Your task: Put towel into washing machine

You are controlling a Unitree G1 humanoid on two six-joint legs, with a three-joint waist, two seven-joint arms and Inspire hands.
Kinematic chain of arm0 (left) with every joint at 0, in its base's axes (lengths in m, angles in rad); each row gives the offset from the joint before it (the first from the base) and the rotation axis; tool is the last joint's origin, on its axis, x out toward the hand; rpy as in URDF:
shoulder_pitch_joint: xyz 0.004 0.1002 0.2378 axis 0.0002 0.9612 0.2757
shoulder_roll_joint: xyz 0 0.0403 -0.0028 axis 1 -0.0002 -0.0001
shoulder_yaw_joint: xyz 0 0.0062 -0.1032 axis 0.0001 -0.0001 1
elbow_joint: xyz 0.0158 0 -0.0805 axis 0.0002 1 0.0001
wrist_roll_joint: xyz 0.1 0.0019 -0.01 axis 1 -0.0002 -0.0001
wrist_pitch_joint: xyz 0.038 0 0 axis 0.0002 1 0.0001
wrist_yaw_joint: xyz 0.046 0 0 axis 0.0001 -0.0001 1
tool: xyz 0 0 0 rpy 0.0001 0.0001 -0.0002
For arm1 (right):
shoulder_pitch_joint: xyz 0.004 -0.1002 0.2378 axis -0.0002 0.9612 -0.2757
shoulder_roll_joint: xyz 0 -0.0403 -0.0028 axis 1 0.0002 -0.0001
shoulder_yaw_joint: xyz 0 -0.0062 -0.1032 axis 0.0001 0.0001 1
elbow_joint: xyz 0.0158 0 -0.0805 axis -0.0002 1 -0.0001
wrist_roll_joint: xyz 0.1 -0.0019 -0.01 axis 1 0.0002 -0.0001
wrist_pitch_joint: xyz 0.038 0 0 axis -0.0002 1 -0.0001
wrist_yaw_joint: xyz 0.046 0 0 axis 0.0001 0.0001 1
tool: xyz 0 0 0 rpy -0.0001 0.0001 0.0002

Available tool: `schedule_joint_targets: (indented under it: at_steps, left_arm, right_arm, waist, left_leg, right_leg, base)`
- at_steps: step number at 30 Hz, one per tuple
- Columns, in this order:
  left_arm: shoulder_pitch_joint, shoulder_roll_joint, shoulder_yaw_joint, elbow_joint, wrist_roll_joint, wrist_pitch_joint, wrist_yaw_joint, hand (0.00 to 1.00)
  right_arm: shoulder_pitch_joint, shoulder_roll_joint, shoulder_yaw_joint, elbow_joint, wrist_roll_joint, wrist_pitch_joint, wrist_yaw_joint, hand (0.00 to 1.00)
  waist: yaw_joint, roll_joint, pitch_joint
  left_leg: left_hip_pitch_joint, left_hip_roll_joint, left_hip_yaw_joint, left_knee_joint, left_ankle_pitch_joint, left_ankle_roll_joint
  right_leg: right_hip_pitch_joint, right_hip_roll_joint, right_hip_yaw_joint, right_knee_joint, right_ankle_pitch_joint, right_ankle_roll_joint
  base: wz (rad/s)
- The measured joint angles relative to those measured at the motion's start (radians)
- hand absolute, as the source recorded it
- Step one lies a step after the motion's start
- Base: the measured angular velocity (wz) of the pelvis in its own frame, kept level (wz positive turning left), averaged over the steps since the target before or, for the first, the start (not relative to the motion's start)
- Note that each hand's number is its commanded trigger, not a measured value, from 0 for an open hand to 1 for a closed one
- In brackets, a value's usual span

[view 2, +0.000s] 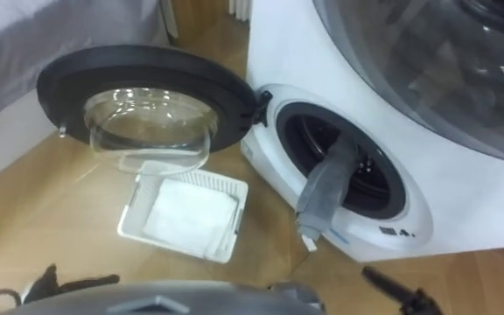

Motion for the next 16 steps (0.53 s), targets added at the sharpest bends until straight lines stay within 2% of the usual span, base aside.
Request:
schedule_joint_targets:
  at_steps: [1,2,7,12,14,16]
  left_arm:
    - [0.0,0.0,0.001,0.001,0.001,0.002,-0.003,0.0]
    - [0.001,0.0,0.005,0.002,0.003,0.002,-0.011,0.0]
    - [-0.003,-0.002,0.01,0.002,0.007,0.002,-0.013,0.0]
    - [-0.002,-0.019,0.011,0.003,0.007,0.004,-0.017,0.0]
    - [-0.004,-0.021,0.011,0.012,0.017,0.004,-0.017,0.0]
    - [-0.005,-0.02,0.011,0.022,0.023,0.005,-0.017,0.0]
  right_arm:
    - [0.0,0.0,0.007,-0.001,-0.019,-0.001,0.004,0.0]
    - [0.0,0.001,0.013,-0.002,-0.047,-0.001,0.012,0.0]
    - [-0.013,0.009,0.067,0.015,-0.127,-0.001,0.055,0.0]
    - [-0.015,0.034,0.075,0.028,-0.146,0.0,0.085,0.0]
    - [-0.014,0.039,0.075,0.028,-0.15,0.0,0.085,0.0]
    - [-0.015,0.044,0.075,0.028,-0.153,0.0,0.088,0.0]
  waist:
    - [-0.001,0.005,-0.001]
    - [0.001,0.007,0.002]
    - [0.001,0.015,0.0005]
    - [0.002,0.009,0.0002]
    - [0.001,0.007,0.007]
    - [0.001,0.004,0.0088]
  left_leg:
    - [0.0,0.0,0.0,0.001,0.0,0.0]
    - [-0.001,0.0,0.0,0.001,0.001,-0.001]
    - [0.001,0.001,0.0,0.001,0.002,-0.002]
    - [0.018,0.003,0.001,-0.005,0.003,-0.003]
    - [0.033,0.003,0.001,-0.011,0.003,-0.003]
    - [0.034,0.004,0.001,-0.013,0.002,-0.005]
  right_leg:
    - [0.0,0.0,0.0,0.0,0.0,-0.001]
    - [-0.001,0.0,0.0,0.0,0.001,-0.002]
    - [-0.003,0.004,0.005,0.0,0.002,-0.003]
    - [0.007,0.007,0.012,0.0,0.001,-0.002]
    - [0.017,0.008,0.012,-0.003,0.0,-0.001]
    - [0.02,0.01,0.012,-0.003,0.0,-0.001]
  base:
    - [0.0]
    - [0.0]
    - [0.0]
    - [-0.03]
    - [-0.02]
    - [0.0]
